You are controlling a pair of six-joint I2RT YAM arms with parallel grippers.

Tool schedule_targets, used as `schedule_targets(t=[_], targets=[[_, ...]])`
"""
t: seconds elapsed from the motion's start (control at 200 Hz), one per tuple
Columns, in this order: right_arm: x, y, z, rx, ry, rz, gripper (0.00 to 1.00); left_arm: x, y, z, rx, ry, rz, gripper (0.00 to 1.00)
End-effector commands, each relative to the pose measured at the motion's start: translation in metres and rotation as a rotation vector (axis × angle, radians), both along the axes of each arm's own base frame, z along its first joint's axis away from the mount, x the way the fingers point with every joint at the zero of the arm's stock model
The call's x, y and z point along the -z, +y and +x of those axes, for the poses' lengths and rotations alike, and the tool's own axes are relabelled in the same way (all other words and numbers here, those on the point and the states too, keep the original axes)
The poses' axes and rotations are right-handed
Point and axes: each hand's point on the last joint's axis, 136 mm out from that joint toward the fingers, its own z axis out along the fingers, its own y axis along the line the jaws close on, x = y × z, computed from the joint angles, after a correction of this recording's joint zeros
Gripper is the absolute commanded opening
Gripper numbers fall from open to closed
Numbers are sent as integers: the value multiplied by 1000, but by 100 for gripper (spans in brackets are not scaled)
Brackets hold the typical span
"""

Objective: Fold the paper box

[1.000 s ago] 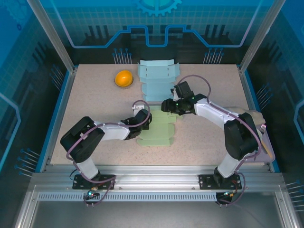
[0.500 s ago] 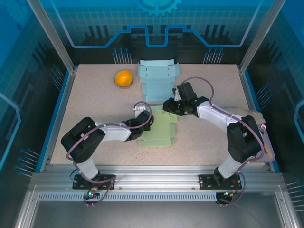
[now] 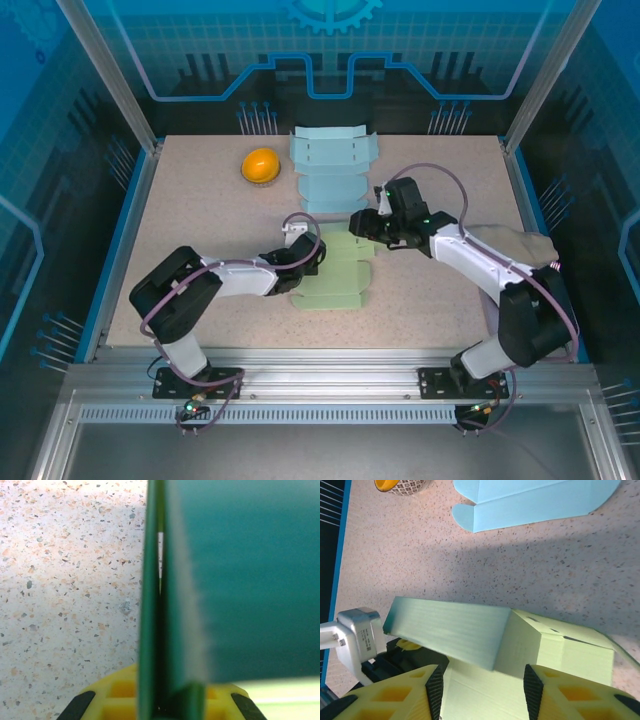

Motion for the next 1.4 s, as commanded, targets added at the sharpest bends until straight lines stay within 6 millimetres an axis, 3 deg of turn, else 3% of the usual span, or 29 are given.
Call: schedule_targets(t=[0.0,0.145,0.425,0.735,0.95,1.396], targets=[[8,-22,-8,2,-11,-102,43,4,1,-2,-18,26,23,0],[20,-31,-7,-16,-33,-167,27,1,0,-1,-27,34,19,0],[53,-53,9,1,-31,-295,18,2,0,-1,-34,67,45,0],[88,-75,21,37,23,-359,16,7,-4,0,-25,112,66,0],[111,-88,18,63,80,-416,14,11,-7,0,-21,125,65,0],[136,-79,19,73,77,-229,13,17,-14,-2,-23,171,37,0]])
